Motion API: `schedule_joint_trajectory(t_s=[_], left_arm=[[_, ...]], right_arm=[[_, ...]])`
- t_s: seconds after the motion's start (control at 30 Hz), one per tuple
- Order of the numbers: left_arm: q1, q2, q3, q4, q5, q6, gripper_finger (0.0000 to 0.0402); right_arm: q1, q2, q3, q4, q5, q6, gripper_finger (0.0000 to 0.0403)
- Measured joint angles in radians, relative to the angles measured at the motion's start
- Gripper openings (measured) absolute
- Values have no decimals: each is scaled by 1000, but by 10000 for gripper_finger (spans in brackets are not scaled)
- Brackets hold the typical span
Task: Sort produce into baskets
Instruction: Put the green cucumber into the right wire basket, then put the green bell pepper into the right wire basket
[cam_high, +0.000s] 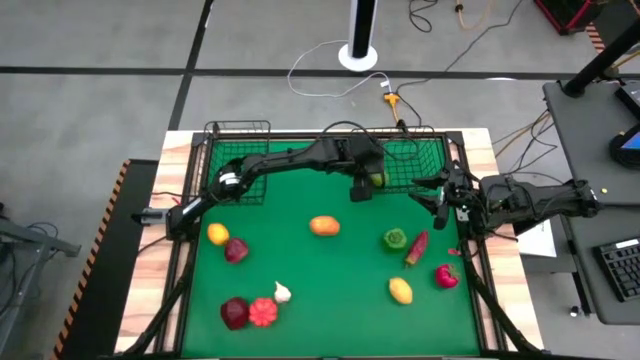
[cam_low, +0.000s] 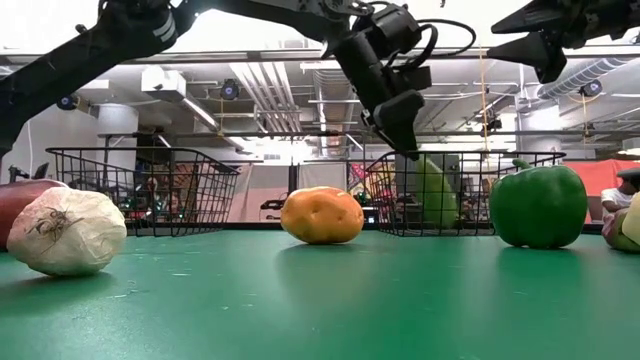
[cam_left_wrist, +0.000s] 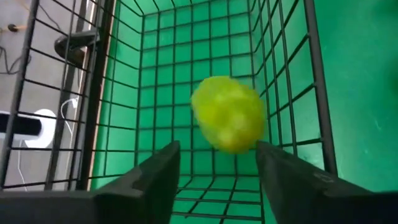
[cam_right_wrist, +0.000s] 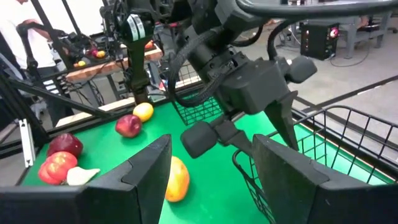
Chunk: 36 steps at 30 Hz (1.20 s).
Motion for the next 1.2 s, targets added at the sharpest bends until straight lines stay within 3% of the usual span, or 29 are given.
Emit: schedule_joint_trajectory(t_s=[0.2, 0.53, 0.77, 0.93, 1.07, 1.2], left_arm=[[-1, -8, 8, -67, -1, 11, 243], [-48, -122, -4, -227, 10, 10, 219], [-70, -259, -33, -315, 35, -51, 203], [-101, -443, -223, -290, 36, -140, 201], [-152, -662, -499, -132, 3, -241, 201], [-253, -879, -797, 88, -125, -364, 200]], right_arm=[[0, 0, 0, 0, 0, 79, 215], [0, 136, 77, -12, -2, 184, 215], [19, 277, 220, -324, -12, 273, 215], [75, 372, 286, -492, -64, 372, 215], [117, 442, 315, -524, -109, 486, 215], [155, 516, 349, -555, -140, 601, 215]])
